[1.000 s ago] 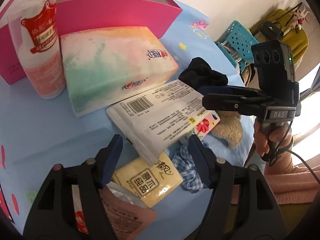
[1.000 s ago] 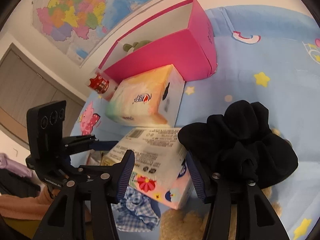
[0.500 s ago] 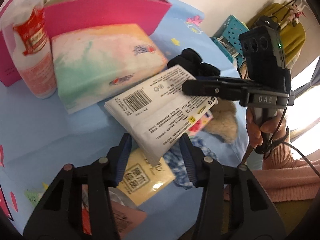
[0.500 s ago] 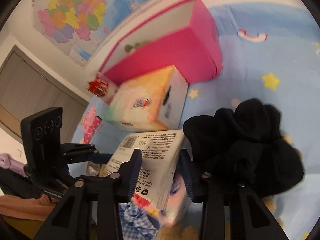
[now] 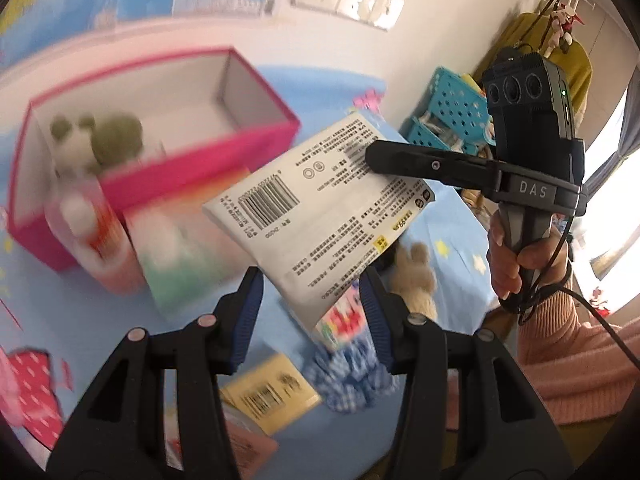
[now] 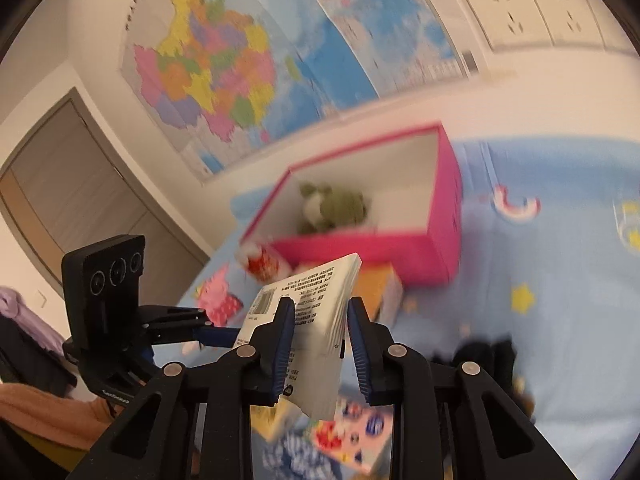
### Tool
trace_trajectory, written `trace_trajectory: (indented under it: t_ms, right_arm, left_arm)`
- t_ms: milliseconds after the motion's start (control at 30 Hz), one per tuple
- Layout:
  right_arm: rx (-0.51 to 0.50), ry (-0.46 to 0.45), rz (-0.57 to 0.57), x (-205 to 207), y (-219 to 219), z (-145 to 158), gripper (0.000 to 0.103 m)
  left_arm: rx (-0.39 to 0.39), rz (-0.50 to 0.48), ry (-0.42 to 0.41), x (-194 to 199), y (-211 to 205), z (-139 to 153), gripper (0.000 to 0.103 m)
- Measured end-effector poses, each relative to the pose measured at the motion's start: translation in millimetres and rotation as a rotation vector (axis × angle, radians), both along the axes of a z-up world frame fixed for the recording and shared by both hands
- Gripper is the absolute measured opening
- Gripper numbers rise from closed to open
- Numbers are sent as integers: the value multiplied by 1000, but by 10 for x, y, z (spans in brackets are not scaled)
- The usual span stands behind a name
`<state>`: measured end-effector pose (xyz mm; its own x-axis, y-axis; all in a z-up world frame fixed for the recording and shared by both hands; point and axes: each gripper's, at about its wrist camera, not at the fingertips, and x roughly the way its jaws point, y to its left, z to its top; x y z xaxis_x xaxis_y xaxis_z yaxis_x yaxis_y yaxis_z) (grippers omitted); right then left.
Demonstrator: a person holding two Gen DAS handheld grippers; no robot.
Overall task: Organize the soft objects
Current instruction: 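Carry the tissue pack over the pink box and open the right gripper, then grasp the beige teddy bear with the right gripper and lift it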
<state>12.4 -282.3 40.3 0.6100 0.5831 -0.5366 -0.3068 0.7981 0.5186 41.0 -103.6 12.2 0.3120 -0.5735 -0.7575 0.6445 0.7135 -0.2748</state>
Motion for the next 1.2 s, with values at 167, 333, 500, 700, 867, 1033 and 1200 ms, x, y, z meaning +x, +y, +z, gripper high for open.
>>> trace_trajectory:
  t_ms: [167,333,500,700,867,1033,1200]
  right_arm:
    - [35,-56,-22,392,-49,151,27]
    - [51,-53,-53,811,-99,123,27]
    - [49,0,-76,1153,-129,-46,27]
    - [25,57,-112,1371,-160,-259,27]
    - [-74,50,-156,1360,-104,-224,33]
    - [-73,-16,-146,1088,-136,-21,38]
    - [-92,-30,-122,698,-254,56,57]
  left_arm:
    - [36,37,-59,343,-59,227,52]
    - [96,71,-76,737,-134,242,52]
    - [136,103,-28,1044,-213,81,52]
    - [150,126,22,1330,-233,-75,52]
    - [167,157,27,1358,-213,-142,54]
    - [140,155,-8,1249,-158,-102,54]
    - [108,132,-90,954,-135,41,54]
